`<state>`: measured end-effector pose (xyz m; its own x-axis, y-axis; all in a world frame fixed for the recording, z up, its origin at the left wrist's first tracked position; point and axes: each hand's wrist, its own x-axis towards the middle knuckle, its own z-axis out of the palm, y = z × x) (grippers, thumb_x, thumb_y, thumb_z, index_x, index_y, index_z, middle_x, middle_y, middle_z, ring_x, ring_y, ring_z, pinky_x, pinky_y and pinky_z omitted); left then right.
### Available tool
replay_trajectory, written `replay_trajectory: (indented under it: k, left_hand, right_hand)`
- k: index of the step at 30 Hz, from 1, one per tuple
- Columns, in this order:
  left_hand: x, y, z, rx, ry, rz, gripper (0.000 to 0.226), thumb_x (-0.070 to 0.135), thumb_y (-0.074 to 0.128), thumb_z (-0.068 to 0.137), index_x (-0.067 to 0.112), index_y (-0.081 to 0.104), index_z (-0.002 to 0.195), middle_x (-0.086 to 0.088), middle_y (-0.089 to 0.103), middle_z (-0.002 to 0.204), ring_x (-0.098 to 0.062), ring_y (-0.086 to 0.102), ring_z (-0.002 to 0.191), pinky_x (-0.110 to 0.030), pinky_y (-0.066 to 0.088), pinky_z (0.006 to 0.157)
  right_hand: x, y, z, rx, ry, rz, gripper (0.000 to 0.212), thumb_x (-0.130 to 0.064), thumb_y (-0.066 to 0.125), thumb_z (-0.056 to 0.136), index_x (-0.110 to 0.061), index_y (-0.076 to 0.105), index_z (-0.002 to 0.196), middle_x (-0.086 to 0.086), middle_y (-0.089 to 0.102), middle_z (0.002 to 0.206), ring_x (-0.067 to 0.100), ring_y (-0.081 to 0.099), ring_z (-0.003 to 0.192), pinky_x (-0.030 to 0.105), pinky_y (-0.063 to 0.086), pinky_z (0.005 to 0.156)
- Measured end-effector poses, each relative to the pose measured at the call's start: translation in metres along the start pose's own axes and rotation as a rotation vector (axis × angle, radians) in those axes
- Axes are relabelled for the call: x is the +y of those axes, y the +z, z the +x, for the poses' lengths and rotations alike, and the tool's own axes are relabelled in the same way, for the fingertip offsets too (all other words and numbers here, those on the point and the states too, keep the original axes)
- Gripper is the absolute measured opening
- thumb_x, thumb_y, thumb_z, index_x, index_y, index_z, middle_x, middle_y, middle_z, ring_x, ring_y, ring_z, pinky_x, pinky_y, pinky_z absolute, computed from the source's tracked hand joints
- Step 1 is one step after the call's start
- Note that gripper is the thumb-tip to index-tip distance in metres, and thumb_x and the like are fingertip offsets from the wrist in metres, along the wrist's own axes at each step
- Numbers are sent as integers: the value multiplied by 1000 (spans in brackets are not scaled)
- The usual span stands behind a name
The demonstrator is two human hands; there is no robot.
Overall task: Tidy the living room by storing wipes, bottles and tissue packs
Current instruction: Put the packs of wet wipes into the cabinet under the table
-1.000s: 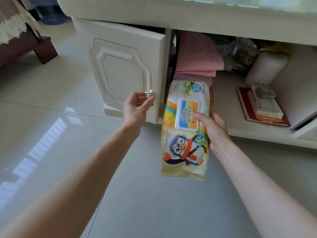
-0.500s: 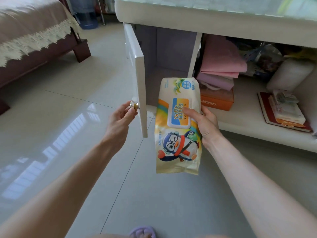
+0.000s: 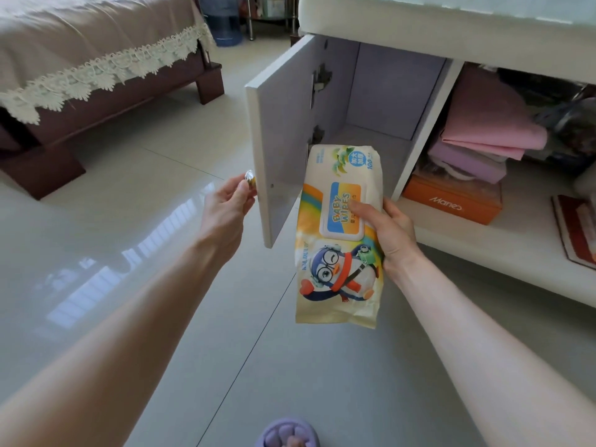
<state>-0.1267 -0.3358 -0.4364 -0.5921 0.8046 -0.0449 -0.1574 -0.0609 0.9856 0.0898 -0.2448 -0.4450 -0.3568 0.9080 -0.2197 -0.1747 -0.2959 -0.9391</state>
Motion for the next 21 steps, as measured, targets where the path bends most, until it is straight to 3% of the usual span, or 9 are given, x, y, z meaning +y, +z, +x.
replay_trajectory:
  k: [2,7,13,21]
  left_hand:
    - [-1,2,-1,34,12,-13,32,14,37,104,5,57,127,1,65,99,-4,61,90,-26,43,102]
    - [-14,13,-21,85,10,138,50,38,44,100,12,41,142,-1,56,130,-12,53,119,-25,44,96]
    - [-19,35,-20,162,62,227,44,26,58,95,8,47,133,-6,63,116,-19,60,109,-41,49,99]
    - [-23,18,-4,260,61,167,39,27,52,99,13,48,135,-6,65,119,-20,62,112,-38,46,102]
  right_hand:
    - [1,3,1,-15,3,-3,47,-17,83,70,-14,63,112,9,76,96,30,74,84,43,60,69]
    - [2,5,4,-24,-4,-12,48,-19,83,71,-14,63,114,9,76,97,30,74,84,45,60,71]
    - [1,-3,5,-17,0,-9,48,-17,84,69,-13,64,113,9,76,96,30,74,85,45,60,72]
    - [-1,-11,4,6,-9,-13,48,-16,82,70,-13,62,113,9,76,97,30,74,84,42,61,69]
